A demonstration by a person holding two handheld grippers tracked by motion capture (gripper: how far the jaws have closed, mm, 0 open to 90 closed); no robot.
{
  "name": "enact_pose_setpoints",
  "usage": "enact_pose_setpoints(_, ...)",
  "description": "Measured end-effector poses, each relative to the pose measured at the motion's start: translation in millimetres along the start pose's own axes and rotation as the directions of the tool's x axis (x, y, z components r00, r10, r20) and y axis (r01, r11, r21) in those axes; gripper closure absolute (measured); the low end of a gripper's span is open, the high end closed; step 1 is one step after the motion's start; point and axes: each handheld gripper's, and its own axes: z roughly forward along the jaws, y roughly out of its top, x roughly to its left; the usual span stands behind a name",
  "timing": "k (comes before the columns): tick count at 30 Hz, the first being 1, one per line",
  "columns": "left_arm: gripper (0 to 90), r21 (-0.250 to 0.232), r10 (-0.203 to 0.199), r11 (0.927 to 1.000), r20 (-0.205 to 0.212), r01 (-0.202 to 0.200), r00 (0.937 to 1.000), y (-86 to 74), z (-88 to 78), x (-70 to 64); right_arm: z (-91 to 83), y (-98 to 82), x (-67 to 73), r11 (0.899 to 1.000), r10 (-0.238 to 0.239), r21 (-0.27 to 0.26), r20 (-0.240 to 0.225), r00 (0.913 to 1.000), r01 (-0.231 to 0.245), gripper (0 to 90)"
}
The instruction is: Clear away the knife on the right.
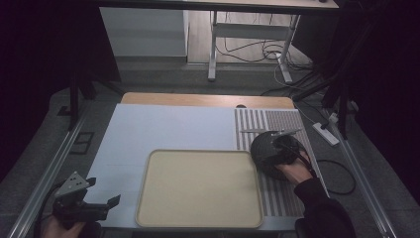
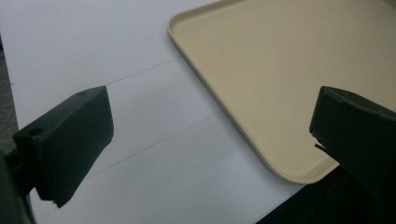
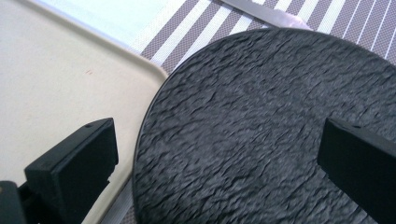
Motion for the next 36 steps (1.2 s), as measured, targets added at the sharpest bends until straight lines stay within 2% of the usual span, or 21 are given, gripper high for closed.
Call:
enact_pose_setpoints(14, 0.7, -0.001, -0.007, 1.0, 0.009, 0.007, 0.9999, -0.3, 0.0, 1.3, 18.9, 16.3, -19.6, 0.998, 0.035, 0.044, 0.003, 0.9994, -0.036, 0.0)
enact_pose_setpoints(36, 0.9, 0.0, -0.021, 0.9998, 0.011, 0.021, 0.9997, -0.4, 0.1, 2.9, 49.4, 40.8, -62.3, 0.991, 0.095, 0.088, 0.072, 0.9928, -0.101, 0.0)
